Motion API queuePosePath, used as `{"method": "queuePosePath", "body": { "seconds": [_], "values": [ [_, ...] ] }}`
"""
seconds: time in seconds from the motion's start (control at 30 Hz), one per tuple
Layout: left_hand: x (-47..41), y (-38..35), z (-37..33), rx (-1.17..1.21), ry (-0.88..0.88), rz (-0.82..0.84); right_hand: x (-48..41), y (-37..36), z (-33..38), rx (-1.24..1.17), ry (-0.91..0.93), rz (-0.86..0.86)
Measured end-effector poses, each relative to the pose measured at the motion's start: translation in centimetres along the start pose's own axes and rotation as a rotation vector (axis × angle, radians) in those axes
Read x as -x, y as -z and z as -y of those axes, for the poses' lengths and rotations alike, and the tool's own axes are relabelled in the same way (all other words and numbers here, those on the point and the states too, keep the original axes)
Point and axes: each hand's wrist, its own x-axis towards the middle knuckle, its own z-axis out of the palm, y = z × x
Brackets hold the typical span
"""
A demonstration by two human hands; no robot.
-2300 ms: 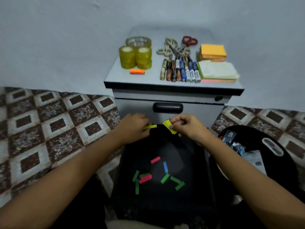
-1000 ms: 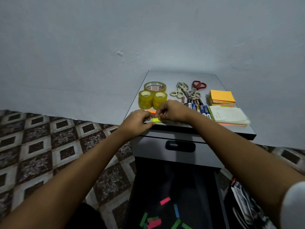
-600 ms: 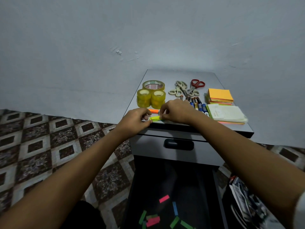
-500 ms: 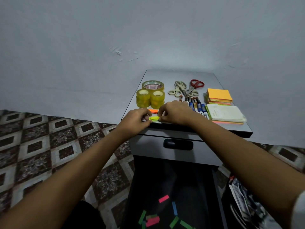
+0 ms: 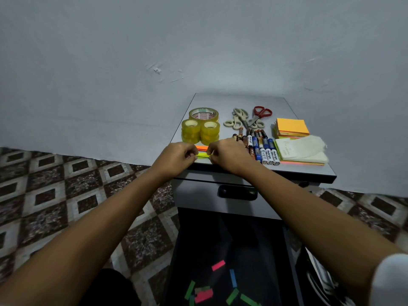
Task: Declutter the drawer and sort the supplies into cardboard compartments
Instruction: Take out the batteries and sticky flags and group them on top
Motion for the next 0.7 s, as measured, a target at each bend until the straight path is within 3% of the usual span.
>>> {"method": "queuePosePath", "body": {
  "seconds": [0.47, 0.7],
  "values": [
    [-1.2, 0.5, 0.6, 0.036, 0.058, -0.004, -1.0, -1.1, 0.2, 0.002, -0.039, -0.1],
    [1.9, -0.2, -0.5, 0.091, -0.028, -0.159, 2.5, -0.4, -0.3, -0.148, 0.004, -0.193]
  ]
}}
